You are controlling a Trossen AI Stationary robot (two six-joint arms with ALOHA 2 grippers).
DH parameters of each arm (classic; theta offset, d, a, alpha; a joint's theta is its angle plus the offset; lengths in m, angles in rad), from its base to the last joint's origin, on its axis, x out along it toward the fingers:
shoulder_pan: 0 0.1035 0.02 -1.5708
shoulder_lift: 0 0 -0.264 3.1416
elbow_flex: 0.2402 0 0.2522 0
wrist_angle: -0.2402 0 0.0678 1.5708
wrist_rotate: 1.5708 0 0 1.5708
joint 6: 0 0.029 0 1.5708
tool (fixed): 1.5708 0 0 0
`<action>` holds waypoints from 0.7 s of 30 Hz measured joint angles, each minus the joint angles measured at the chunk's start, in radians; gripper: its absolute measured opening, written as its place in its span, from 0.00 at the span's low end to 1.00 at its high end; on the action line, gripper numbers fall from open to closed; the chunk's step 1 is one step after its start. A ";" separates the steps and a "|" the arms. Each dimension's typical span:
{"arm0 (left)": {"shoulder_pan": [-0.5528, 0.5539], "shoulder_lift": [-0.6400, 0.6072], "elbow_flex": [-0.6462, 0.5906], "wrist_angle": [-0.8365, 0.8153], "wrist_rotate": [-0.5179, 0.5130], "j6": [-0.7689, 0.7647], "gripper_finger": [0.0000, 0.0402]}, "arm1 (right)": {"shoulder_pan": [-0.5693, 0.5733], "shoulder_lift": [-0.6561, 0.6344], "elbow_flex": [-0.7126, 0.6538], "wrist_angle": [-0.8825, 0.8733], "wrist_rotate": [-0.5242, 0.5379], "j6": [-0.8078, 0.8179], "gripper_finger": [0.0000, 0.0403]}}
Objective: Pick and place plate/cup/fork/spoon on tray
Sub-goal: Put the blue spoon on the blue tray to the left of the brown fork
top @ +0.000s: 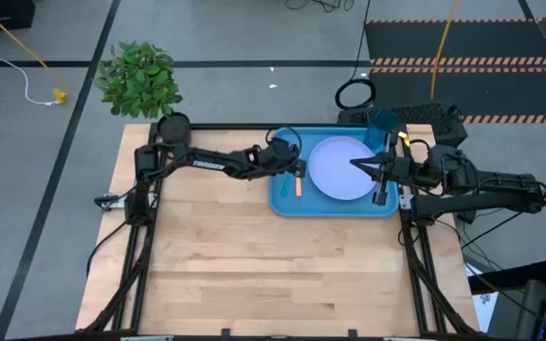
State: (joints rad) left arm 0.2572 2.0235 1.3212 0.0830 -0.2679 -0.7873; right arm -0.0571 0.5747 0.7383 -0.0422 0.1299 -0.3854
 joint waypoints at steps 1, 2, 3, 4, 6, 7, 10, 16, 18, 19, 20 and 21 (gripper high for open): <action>-0.004 0.000 0.000 -0.018 -0.017 0.000 0.21 | 0.000 0.000 0.000 0.000 0.000 -0.001 0.00; -0.006 0.000 0.000 -0.038 -0.024 0.002 0.21 | 0.000 0.000 0.000 0.003 0.000 -0.001 0.00; -0.006 0.000 0.000 -0.055 -0.024 0.010 0.21 | 0.000 0.000 0.000 0.007 0.000 -0.001 0.00; -0.005 0.000 0.000 -0.066 -0.023 0.023 0.21 | 0.000 0.000 0.000 0.011 0.000 -0.002 0.00; -0.005 0.011 0.000 -0.065 -0.012 0.051 0.20 | 0.000 0.000 0.000 0.015 0.000 -0.002 0.00; -0.005 0.013 0.000 -0.067 0.010 0.064 0.19 | 0.000 0.000 0.000 0.016 0.000 -0.002 0.00; -0.013 0.029 0.000 -0.032 0.030 0.086 0.13 | 0.000 0.000 0.000 0.016 0.000 -0.002 0.00; -0.010 0.056 0.001 -0.037 0.037 0.114 0.02 | 0.000 0.000 0.000 0.019 0.002 -0.002 0.00; -0.008 0.079 -0.001 -0.020 0.039 0.124 0.03 | 0.000 -0.001 0.000 0.019 0.003 -0.002 0.00; -0.008 0.083 -0.001 -0.018 0.042 0.124 0.03 | 0.000 0.000 0.000 0.019 0.004 -0.002 0.00; -0.008 0.084 -0.001 -0.031 0.043 0.123 0.04 | 0.000 0.000 0.000 0.019 0.004 -0.002 0.00; -0.009 0.090 -0.001 -0.021 0.042 0.122 0.04 | 0.000 -0.001 0.000 0.019 0.004 -0.002 0.00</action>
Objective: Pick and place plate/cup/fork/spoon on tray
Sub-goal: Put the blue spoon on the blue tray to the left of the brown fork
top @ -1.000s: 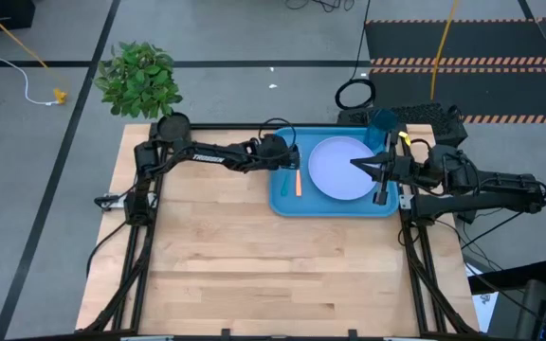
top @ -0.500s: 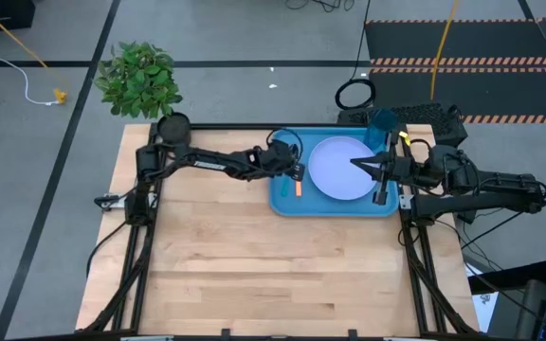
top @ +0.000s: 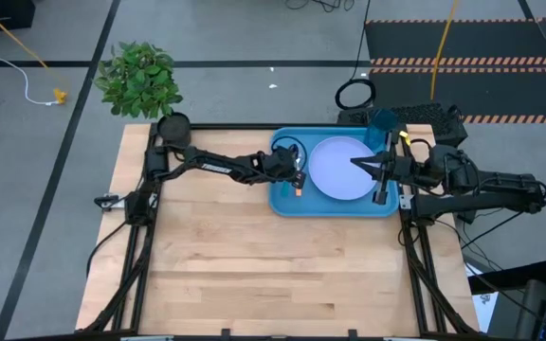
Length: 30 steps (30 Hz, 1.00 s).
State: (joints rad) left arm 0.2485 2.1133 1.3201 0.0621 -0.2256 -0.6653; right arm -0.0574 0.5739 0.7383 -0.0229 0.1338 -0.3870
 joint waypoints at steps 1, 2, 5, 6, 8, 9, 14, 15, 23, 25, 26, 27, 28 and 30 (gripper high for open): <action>0.000 0.008 0.003 0.017 -0.001 -0.003 0.03 | 0.000 0.000 0.000 0.000 0.000 0.000 0.00; 0.000 0.013 0.004 0.016 0.000 -0.006 0.03 | 0.000 0.000 0.000 0.000 0.000 0.000 0.00; 0.002 0.027 0.000 0.012 -0.009 0.001 0.01 | 0.000 0.000 0.000 0.000 0.000 0.000 0.00; 0.003 0.030 0.001 0.020 -0.009 0.009 0.01 | 0.000 0.000 0.000 0.000 0.000 0.000 0.00; 0.005 0.030 0.001 0.016 -0.009 0.018 0.03 | 0.000 0.000 0.000 0.000 0.000 0.000 0.00; 0.005 0.030 0.001 0.016 -0.009 0.018 0.03 | 0.000 0.000 0.000 0.000 0.000 0.000 0.00; 0.008 0.030 0.001 -0.032 -0.034 0.018 0.02 | 0.000 0.000 0.000 -0.001 0.000 0.000 0.00; 0.010 0.030 0.001 -0.032 -0.036 0.018 0.01 | 0.000 0.000 0.000 -0.001 0.001 0.000 0.00; 0.022 0.030 0.001 -0.031 -0.051 0.017 0.02 | 0.000 0.000 0.000 -0.001 0.001 0.000 0.00; 0.023 0.030 0.001 -0.030 -0.065 0.014 0.01 | 0.000 0.000 0.000 -0.001 0.001 0.000 0.00; 0.023 0.030 0.001 -0.030 -0.071 0.008 0.01 | 0.000 0.000 0.000 -0.001 0.001 0.000 0.00; 0.023 0.030 0.001 -0.030 -0.077 0.002 0.01 | 0.000 0.000 0.000 -0.002 0.001 0.000 0.00; 0.023 0.030 0.001 -0.032 -0.088 -0.001 0.02 | 0.000 0.000 0.000 -0.003 0.001 0.000 0.00; 0.023 0.030 0.001 -0.035 -0.109 -0.011 0.02 | 0.000 0.000 0.000 -0.004 0.001 0.000 0.00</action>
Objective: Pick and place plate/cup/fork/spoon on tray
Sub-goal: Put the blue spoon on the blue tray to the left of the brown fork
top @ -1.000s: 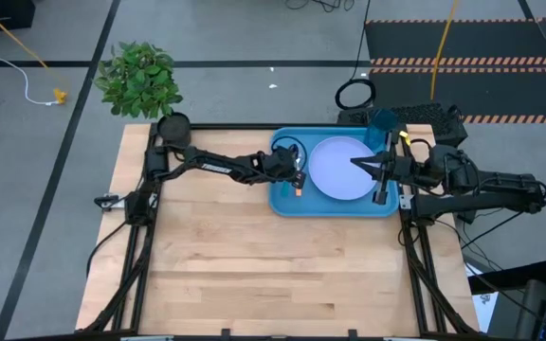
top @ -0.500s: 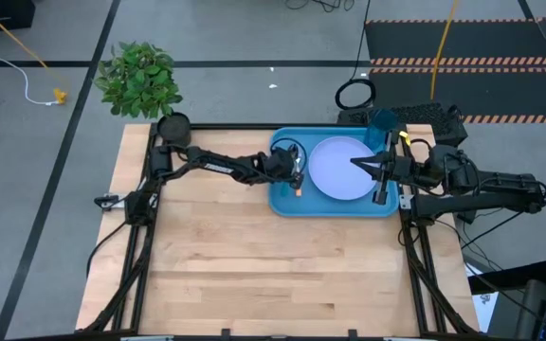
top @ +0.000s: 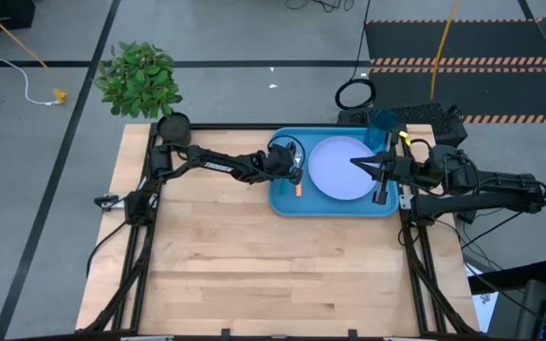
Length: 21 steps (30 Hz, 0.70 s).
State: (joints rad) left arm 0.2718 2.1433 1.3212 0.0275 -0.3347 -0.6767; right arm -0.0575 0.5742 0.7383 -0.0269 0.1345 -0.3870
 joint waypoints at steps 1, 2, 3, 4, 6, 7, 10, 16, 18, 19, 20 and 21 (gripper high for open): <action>0.000 0.000 0.000 0.000 -0.007 -0.006 0.02 | 0.000 0.000 0.000 0.000 0.000 0.000 0.00; 0.000 0.000 0.000 0.000 -0.009 -0.007 0.02 | 0.000 0.000 0.000 0.000 0.000 0.000 0.00; 0.000 0.000 0.000 0.001 -0.011 -0.007 0.01 | 0.000 0.000 0.000 0.000 0.000 0.000 0.00; 0.000 0.000 0.000 0.000 -0.016 -0.009 0.01 | 0.000 0.000 0.000 0.000 0.000 0.000 0.00; 0.000 0.000 0.000 -0.001 -0.028 -0.015 0.01 | 0.000 0.000 0.000 -0.001 0.000 0.000 0.00; 0.000 0.000 0.000 -0.001 -0.034 -0.020 0.02 | 0.000 0.000 0.000 -0.003 0.000 0.000 0.00; 0.000 0.000 0.000 -0.001 -0.044 -0.033 0.02 | 0.000 0.000 0.000 -0.006 0.000 0.000 0.00; 0.000 0.000 0.000 0.002 -0.056 -0.041 0.02 | 0.000 0.000 0.000 -0.008 0.000 0.005 0.00; -0.002 0.000 0.000 0.032 -0.052 -0.028 0.02 | 0.000 0.000 0.000 -0.008 0.000 0.005 0.00; -0.002 0.000 0.000 0.060 -0.041 -0.011 0.02 | 0.000 0.000 0.000 -0.008 0.000 0.006 0.00; -0.003 0.000 0.000 0.086 -0.029 0.005 0.01 | 0.000 0.000 0.000 -0.008 0.000 0.007 0.00; -0.003 -0.002 0.000 0.102 -0.018 0.015 0.01 | 0.000 0.000 0.000 -0.008 0.000 0.007 0.00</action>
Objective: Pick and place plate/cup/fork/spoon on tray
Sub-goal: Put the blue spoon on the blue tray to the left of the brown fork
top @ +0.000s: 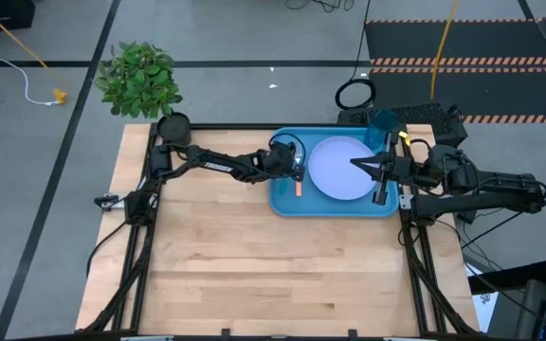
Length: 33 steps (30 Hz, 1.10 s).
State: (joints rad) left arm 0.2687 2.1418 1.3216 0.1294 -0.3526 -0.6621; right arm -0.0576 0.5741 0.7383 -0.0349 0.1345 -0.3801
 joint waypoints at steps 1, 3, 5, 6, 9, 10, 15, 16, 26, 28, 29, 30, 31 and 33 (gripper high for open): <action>0.000 -0.001 0.000 0.002 0.008 0.003 0.01 | 0.000 0.000 0.000 0.000 0.000 0.000 0.00; 0.003 -0.001 0.000 -0.024 0.012 -0.007 0.02 | 0.000 0.000 0.000 0.000 0.000 0.000 0.00; 0.013 -0.001 0.000 -0.054 0.017 -0.016 0.02 | 0.000 0.000 0.000 0.000 0.000 0.000 0.00; 0.016 -0.001 0.000 -0.054 0.019 -0.012 0.02 | 0.000 0.000 0.000 0.000 0.000 0.000 0.00; 0.017 -0.001 0.000 -0.051 0.026 0.007 0.01 | 0.000 0.000 0.000 0.000 0.000 0.000 0.00; 0.014 -0.001 0.000 -0.055 0.031 0.009 0.01 | 0.000 0.000 0.000 0.000 0.000 0.000 0.00; 0.015 -0.001 0.000 -0.062 0.037 0.025 0.03 | 0.000 0.000 0.000 0.000 0.000 0.000 0.00; 0.016 -0.001 0.000 -0.068 0.036 0.028 0.03 | 0.000 0.000 0.000 0.000 0.000 0.000 0.00; 0.015 -0.001 0.000 -0.073 0.028 0.032 0.02 | 0.000 0.000 0.000 0.001 0.000 0.000 0.00; 0.014 0.000 0.000 -0.073 0.028 0.032 0.01 | 0.000 0.000 0.000 0.001 0.000 0.001 0.00; 0.014 0.000 0.000 -0.073 0.029 0.032 0.01 | 0.000 0.000 0.000 0.000 0.000 0.000 0.00; 0.013 0.000 0.000 -0.073 0.029 0.032 0.01 | 0.000 0.000 0.000 0.001 0.000 0.001 0.00; 0.014 0.000 0.000 -0.073 0.029 0.032 0.01 | 0.000 0.000 0.000 0.001 0.000 0.000 0.00; 0.014 0.000 0.000 -0.073 0.028 0.031 0.02 | 0.000 0.000 0.000 0.001 0.000 0.000 0.00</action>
State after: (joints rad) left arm 0.2832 2.1414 1.3220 0.0563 -0.3241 -0.6307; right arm -0.0577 0.5742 0.7383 -0.0341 0.1345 -0.3798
